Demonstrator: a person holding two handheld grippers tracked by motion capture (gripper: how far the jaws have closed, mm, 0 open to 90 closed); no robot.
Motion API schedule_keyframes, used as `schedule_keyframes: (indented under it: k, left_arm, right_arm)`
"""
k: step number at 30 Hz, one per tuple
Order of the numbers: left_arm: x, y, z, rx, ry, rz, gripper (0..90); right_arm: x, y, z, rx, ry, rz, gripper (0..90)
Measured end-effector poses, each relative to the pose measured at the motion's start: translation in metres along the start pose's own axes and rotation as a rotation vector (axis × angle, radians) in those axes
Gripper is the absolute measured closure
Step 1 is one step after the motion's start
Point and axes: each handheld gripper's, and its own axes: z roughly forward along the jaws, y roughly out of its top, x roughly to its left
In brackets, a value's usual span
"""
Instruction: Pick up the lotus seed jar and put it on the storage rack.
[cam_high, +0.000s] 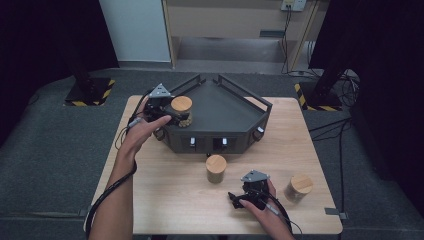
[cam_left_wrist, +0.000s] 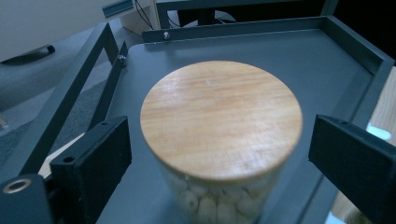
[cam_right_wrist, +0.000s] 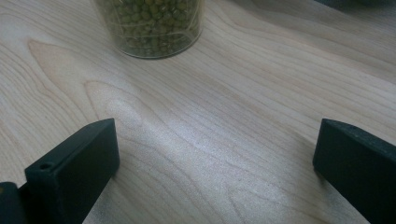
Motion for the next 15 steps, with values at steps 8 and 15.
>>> schedule_keyframes:
  k: [8, 15]
  left_arm:
    - [-0.015, -0.025, -0.026, -0.029, 0.047, -0.02, 4.3]
    - [-0.027, -0.038, -0.044, -0.039, 0.08, -0.023, 4.3]
  right_arm:
    - [0.0, 0.0, 0.0, 0.001, 0.0, 0.0, 0.4]
    - [0.0, 0.0, 0.0, 0.001, 0.0, 0.0, 0.4]
